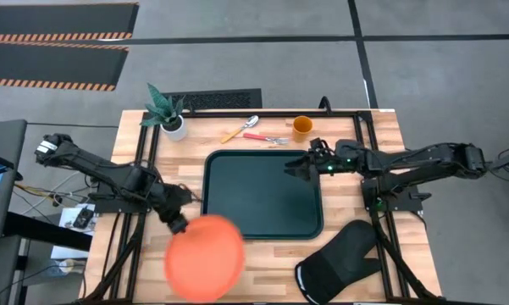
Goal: Pick and place plate/cup/fork/spoon on tray
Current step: Put the orange plate on the bottom left of the black tray
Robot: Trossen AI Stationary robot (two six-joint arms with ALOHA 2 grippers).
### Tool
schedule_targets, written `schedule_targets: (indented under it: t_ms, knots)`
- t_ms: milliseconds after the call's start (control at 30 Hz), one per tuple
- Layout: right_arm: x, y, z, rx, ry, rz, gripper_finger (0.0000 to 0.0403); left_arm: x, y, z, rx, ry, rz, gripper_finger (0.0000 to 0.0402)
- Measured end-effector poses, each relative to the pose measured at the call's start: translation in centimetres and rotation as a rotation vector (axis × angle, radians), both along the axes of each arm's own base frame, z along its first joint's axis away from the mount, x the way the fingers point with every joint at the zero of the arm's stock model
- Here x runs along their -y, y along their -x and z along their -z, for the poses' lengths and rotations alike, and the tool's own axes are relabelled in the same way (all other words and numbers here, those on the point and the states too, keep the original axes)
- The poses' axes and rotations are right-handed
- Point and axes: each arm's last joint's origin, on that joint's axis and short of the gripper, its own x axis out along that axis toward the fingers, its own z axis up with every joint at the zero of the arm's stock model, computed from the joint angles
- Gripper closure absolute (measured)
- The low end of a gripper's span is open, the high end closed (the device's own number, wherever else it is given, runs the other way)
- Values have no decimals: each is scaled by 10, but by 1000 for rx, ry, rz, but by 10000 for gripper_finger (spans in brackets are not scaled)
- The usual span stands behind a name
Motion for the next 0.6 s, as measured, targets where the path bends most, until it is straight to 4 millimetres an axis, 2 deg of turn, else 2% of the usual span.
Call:
schedule_targets:
  t_ms: [133, 267, 400, 500, 600]
  knots:
    - [2, -22, -1, -36, 10, -1, 154, -17, -11, -24, 113, -153, -288, 401]
    - [3, -50, -13, -45, 71, -28, 154, -33, -14, -37, 147, -287, -460, 401]
    - [4, -70, -26, -80, 132, -45, 154, -44, -9, -35, 78, -382, -529, 401]
    - [5, -77, -34, -112, 171, -49, 154, -48, -6, -33, 36, -421, -561, 401]
    - [6, -80, -34, -152, 199, -28, 154, -49, -8, -34, 70, -441, -600, 401]
